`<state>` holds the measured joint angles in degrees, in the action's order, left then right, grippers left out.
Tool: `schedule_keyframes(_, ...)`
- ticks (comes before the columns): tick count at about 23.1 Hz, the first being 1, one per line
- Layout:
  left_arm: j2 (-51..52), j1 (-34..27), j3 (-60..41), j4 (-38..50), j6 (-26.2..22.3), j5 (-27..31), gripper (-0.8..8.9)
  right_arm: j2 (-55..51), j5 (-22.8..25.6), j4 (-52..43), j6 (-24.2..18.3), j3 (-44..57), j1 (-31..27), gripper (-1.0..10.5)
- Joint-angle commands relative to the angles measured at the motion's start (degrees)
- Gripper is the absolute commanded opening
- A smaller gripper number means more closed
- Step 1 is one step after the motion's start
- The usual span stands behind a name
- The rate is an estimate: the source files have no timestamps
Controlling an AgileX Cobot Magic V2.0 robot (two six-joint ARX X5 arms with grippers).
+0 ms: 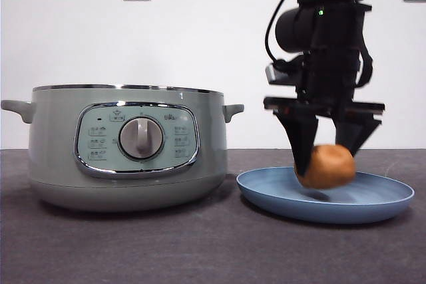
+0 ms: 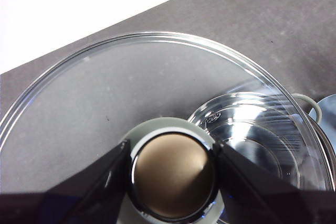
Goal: Take the potato out from the steamer,put the potato on the plate,close the lid
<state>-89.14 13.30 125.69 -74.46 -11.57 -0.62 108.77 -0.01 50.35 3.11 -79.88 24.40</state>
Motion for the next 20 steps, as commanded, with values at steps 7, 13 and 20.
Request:
schedule_keyframes(7, 0.04, 0.09, 0.79, 2.86, -0.68, -2.84, -0.08, 0.37, -0.09, -1.46, 0.94, 3.26, 0.02, 4.9)
schedule_keyframes(13, 0.04, 0.09, 0.79, 3.41, -0.66, -2.91, -0.08, -5.66, -0.09, -1.4, 0.94, 3.04, -0.02, 5.4)
schedule_keyframes(20, 0.04, 0.09, 0.68, 5.99, -0.7, -12.17, -0.08, -22.18, -0.09, 0.96, 1.01, 3.02, -0.02, 5.4)
